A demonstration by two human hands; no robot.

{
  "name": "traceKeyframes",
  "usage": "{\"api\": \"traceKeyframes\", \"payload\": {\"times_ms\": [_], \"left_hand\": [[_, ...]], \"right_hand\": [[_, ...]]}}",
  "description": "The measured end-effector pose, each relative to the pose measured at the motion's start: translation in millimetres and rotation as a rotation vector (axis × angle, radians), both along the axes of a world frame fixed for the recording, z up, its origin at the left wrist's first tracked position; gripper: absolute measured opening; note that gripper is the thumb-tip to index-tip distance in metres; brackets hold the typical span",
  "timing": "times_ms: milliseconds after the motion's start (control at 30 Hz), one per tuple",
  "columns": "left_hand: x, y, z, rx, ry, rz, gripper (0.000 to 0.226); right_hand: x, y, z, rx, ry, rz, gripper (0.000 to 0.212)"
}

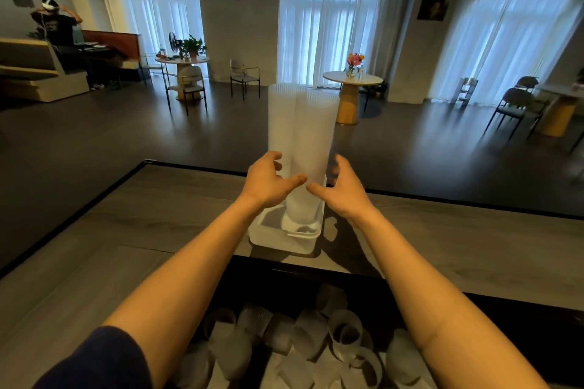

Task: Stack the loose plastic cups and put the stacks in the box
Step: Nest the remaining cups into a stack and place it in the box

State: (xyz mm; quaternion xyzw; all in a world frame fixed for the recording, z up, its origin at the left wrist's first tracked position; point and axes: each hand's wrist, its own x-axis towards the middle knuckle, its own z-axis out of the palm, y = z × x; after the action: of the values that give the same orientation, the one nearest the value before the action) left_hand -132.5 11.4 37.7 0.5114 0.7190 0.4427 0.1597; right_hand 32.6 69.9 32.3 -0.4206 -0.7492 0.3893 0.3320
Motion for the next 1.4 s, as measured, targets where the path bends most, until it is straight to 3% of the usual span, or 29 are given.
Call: {"api": "traceKeyframes", "payload": {"times_ms": [133,267,367,533,767,933,1033,1100,1200,1300,1400], "left_hand": [[5,-23,6,-0.003,0.014,0.037,0.051],[13,-54,7,0.008,-0.043,-0.051,0.011],[21,-81,1,-0.034,-0.104,-0.176,0.008],[21,-125,-25,-0.188,-0.117,-0.341,0.020],[9,-174,-86,-0.477,-0.089,-0.331,0.015],[-9,-199,-151,-0.538,-0.055,-0.099,0.008],[-21,-216,-187,-0.575,-0.019,0.094,0.018],[-26,-227,-200,-0.598,-0.017,0.186,0.039],[-31,-235,-215,-0.598,-0.147,0.270,0.063],[-31,-233,-227,-0.596,-0.268,0.316,0.065],[-32,-228,-236,-0.602,-0.341,0.374,0.063]], "right_hand": [[14,-19,3,-0.004,-0.016,-0.074,0.084],[26,-43,-1,0.100,0.059,-0.154,0.031],[29,-69,-10,0.159,0.124,-0.071,0.010],[22,-123,-36,0.059,0.174,0.142,0.011],[10,-161,-109,-0.144,0.008,0.188,0.007],[12,-180,-168,-0.254,-0.164,0.190,0.012],[8,-189,-198,-0.303,-0.255,0.189,0.018],[2,-195,-213,-0.343,-0.280,0.150,0.013],[-12,-200,-230,-0.350,-0.324,0.132,0.006],[-29,-203,-246,-0.361,-0.361,0.133,0.008],[-47,-203,-257,-0.293,-0.419,0.085,0.024]]}}
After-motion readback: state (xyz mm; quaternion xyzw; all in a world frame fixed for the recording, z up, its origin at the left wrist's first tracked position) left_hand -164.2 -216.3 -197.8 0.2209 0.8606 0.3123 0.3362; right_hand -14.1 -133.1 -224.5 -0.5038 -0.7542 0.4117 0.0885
